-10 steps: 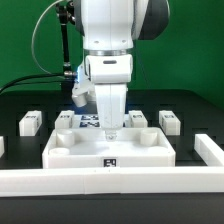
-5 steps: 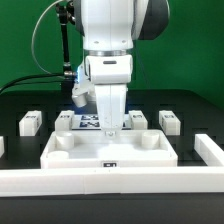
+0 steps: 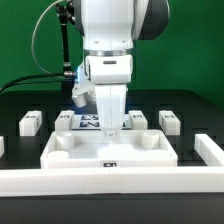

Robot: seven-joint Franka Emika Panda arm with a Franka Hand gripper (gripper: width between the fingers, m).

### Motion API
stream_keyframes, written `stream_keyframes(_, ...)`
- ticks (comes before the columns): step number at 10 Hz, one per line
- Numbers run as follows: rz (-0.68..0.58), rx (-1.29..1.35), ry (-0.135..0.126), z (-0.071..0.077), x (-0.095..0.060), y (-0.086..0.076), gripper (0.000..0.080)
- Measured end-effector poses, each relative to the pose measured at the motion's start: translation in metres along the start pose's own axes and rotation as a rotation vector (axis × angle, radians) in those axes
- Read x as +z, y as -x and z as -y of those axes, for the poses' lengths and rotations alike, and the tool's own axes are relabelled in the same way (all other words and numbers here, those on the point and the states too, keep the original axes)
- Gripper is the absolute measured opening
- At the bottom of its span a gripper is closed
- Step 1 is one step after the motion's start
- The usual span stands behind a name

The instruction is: Assemble desk

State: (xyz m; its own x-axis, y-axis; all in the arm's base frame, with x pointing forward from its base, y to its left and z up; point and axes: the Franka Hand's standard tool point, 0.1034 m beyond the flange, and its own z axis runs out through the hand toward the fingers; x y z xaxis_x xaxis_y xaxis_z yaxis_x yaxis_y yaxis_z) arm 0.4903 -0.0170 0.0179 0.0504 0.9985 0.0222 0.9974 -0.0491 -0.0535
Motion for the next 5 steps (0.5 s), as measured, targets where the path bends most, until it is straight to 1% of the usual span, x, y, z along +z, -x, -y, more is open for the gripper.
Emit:
stream_keyframes(1, -0.001, 0.003, 0.009, -0.002, 0.0, 0.002, 0.0054)
stream_keyframes(2, -0.002, 0.006, 0.013, -0.002, 0.0, 0.006, 0.0054)
stream_keyframes(3, -0.001, 0.044, 0.009, -0.007, 0.0, 0.002, 0.0054)
stream_keyframes(4, 0.003, 0.076, -0.004, -0.027, -0.001, -0.026, 0.0054)
stream_keyframes(5, 0.005, 0.054, -0.014, -0.028, -0.001, -0.032, 0.0054)
